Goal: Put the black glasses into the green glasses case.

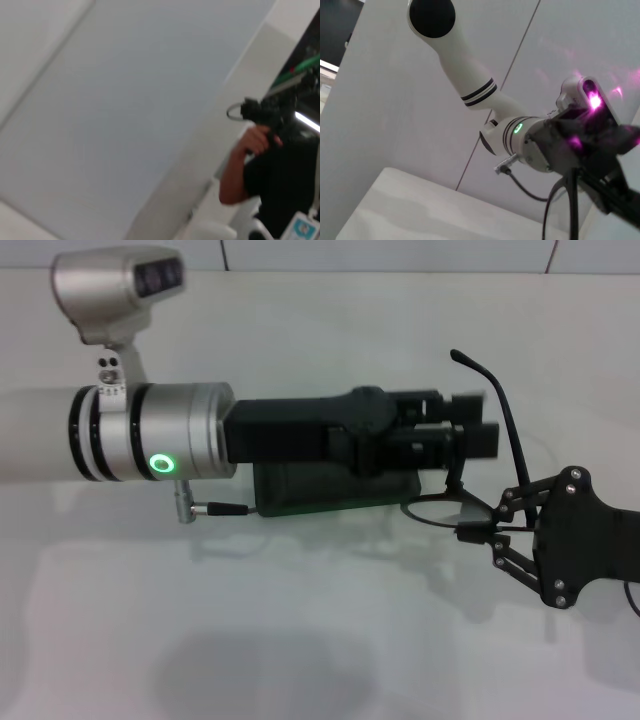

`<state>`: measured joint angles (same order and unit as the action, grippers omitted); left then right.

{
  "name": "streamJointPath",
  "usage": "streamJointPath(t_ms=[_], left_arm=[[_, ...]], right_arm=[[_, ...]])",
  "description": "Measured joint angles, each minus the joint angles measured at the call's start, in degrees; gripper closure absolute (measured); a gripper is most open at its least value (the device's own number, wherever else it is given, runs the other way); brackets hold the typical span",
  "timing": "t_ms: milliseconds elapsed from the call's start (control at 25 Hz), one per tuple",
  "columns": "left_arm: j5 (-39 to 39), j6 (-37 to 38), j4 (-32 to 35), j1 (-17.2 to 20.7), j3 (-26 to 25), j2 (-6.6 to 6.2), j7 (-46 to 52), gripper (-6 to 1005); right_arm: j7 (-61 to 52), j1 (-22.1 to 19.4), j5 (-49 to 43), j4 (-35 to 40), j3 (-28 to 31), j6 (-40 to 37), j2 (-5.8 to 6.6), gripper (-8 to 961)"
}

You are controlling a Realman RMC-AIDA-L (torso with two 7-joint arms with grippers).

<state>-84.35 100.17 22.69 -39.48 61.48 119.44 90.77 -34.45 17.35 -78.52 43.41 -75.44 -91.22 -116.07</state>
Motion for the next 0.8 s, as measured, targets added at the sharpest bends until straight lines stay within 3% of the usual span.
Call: streamJointPath(t_ms=[520,800], left_arm=[[-4.2,0.0,0.0,-2.5,3.6,0.08,1.1,350],[-1.8,0.1,0.0,-2.0,0.3,-0.62,1.1,351]], right_arm=[[3.8,1.2,0.8,-1.2,-0.6,0.1,-0.08,840],[5.3,1.2,0.8,-1.1,-1.0,-0.1,0.07,841]])
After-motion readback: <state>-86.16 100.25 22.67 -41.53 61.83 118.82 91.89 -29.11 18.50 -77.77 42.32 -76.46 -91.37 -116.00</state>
